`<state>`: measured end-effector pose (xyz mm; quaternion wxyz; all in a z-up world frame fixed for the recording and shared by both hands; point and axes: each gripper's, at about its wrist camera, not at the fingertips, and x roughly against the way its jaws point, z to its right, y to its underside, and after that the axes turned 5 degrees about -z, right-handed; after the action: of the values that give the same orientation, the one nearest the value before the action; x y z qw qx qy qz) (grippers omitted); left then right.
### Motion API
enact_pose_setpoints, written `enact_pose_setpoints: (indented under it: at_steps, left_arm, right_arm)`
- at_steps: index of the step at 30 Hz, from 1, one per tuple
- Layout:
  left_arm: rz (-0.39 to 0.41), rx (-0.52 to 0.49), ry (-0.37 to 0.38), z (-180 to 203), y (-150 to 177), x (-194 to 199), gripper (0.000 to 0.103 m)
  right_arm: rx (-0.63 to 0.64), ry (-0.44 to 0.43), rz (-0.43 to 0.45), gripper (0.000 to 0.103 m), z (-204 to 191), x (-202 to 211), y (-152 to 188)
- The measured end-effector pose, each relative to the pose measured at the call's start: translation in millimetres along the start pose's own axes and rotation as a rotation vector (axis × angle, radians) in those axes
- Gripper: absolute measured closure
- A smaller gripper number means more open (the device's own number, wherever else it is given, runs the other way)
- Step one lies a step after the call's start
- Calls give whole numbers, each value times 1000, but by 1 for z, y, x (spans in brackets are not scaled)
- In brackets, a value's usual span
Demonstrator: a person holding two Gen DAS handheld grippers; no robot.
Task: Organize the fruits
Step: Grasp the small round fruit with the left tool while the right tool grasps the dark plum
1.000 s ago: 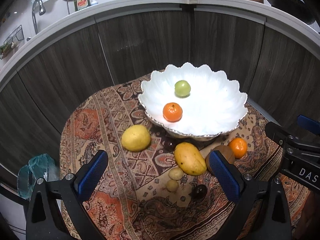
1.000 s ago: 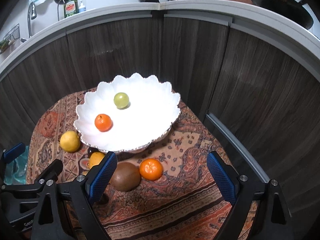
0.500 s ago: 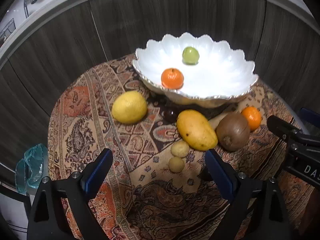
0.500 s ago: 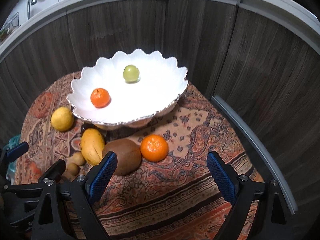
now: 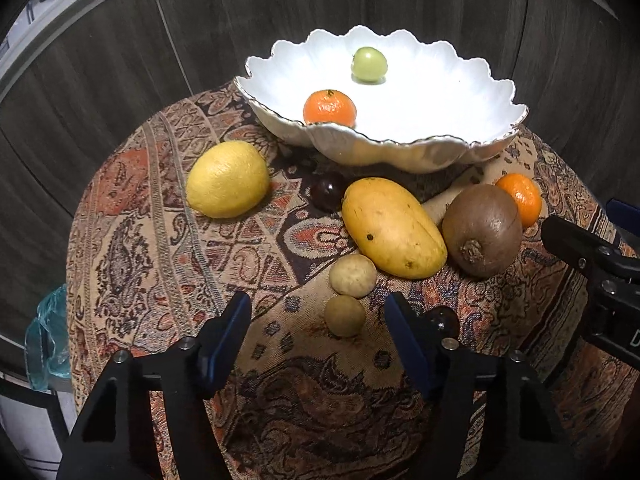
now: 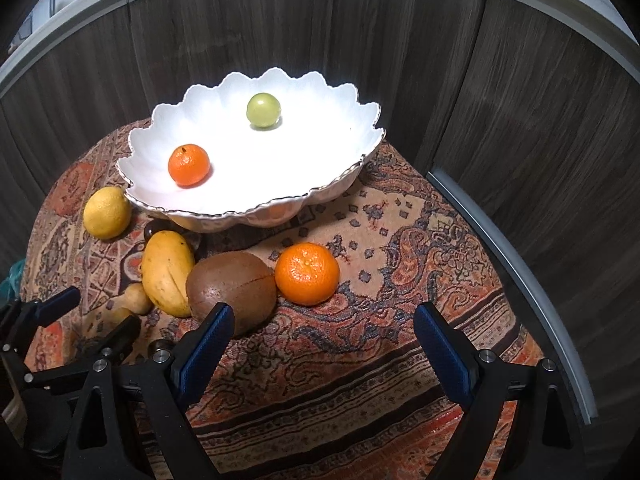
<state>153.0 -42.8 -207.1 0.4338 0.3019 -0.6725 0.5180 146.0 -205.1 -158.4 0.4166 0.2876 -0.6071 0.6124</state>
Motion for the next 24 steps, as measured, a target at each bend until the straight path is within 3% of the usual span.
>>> enact_pose_setpoints:
  at_steps: [11,16,24]
  left_arm:
    - [-19,3,45,2,1,-14,60]
    - [-19,-9,66,6,1,-13,77]
    - [2,-11,59,6,1,-7,78]
  right_arm:
    - [14,16,-18,11,-5,-6,2]
    - [2,13,-18,11,-1,-6,1]
    - [2,13,-7,11,0,-1,0]
